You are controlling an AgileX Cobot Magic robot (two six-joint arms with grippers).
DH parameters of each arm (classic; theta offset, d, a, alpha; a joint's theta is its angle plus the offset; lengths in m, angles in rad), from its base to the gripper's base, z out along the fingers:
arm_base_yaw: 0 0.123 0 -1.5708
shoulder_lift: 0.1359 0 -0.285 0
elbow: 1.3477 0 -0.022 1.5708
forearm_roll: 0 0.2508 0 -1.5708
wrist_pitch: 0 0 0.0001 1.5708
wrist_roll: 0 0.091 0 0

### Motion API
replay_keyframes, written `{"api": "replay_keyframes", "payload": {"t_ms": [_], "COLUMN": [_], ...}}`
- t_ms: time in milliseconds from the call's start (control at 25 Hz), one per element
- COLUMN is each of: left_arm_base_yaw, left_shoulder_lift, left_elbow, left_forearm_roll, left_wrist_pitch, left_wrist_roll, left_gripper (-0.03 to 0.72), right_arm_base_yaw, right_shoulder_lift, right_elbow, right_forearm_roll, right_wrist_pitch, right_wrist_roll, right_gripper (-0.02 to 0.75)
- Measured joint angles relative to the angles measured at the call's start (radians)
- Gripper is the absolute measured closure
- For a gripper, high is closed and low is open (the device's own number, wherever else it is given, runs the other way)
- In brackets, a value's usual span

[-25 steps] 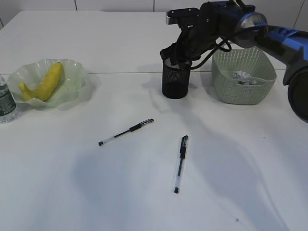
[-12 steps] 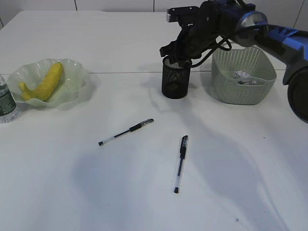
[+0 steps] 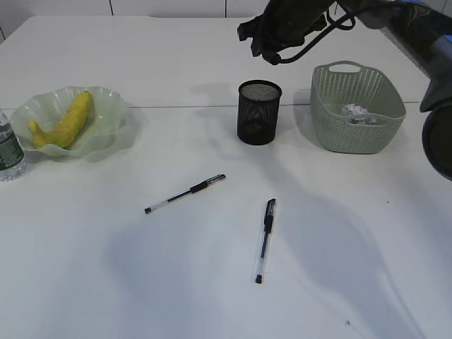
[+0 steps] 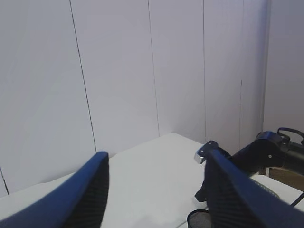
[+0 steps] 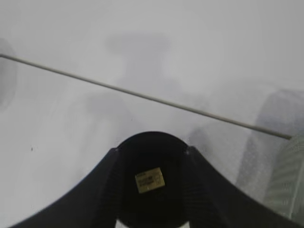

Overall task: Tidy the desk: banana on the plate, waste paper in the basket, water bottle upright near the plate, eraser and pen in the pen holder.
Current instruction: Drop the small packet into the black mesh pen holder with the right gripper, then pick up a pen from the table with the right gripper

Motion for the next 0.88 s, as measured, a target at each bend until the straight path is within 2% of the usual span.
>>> {"api": "replay_keyframes", "payload": {"t_ms": [160, 240, 680, 880], "left_arm_base_yaw": [0.000, 0.000, 0.000, 0.000], "left_shoulder_lift": [0.000, 0.000, 0.000, 0.000], "left_elbow": [0.000, 0.000, 0.000, 0.000], "left_forearm_roll": [0.000, 0.008, 0.047, 0.047], "left_wrist_pitch": [-0.004, -0.018, -0.076, -0.090], "left_wrist_roll": [0.000, 0.000, 0.000, 0.000], "left_gripper": [0.245, 0.245, 0.245, 0.245], "right_arm_base_yaw": [0.000, 0.000, 0.000, 0.000], "right_shoulder_lift": [0.000, 0.000, -0.188, -0.351], "right_elbow": [-0.086, -0.127, -0.167, -0.093], "right_forearm_roll": [0.000, 0.002, 0.005, 0.000], "right_wrist_pitch": [0.162, 0.195, 0.217, 0.217], "right_wrist_roll": [0.017, 0.030, 0.069, 0.076], "right_gripper": [0.444, 0.454, 0.473, 0.474]}}
